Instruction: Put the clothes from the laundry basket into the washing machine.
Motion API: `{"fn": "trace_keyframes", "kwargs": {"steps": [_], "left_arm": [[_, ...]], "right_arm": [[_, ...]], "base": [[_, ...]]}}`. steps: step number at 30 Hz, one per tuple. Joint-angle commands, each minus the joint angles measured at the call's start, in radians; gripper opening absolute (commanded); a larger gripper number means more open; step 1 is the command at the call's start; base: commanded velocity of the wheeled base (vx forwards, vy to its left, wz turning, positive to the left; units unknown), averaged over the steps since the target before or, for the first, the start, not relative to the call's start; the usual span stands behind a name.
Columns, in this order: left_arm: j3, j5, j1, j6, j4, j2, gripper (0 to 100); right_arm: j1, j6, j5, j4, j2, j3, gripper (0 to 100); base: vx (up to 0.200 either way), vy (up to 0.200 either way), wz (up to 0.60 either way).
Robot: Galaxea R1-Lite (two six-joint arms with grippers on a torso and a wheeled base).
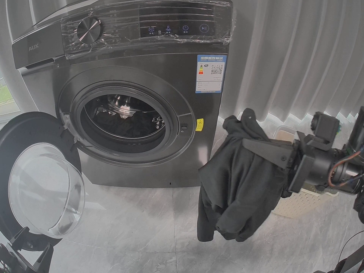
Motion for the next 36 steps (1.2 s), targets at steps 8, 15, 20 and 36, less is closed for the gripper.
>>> {"fn": "trace_keyframes", "kwargs": {"steps": [8,15,20,36], "left_arm": [[0.015,0.002,0.000,-0.006,-0.002,0.001,100],[0.016,0.002,0.000,-0.006,-0.003,0.000,100],[0.016,0.002,0.000,-0.006,-0.002,0.000,100],[0.016,0.002,0.000,0.000,-0.002,0.001,100]], "right_arm": [[0.085,0.006,-0.108,-0.127,0.388,-0.154,0],[0.085,0.010,-0.110,-0.149,0.436,-0.173,0],[0.085,0.015,-0.110,-0.149,0.451,-0.194,0],[0.140,0.018,-0.113,-0.212,0.561,-0.286,0]], "base": [[0.000,0.050,0.00],[0.000,0.200,0.00],[0.000,0.120,0.00],[0.000,0.000,0.00]]}}
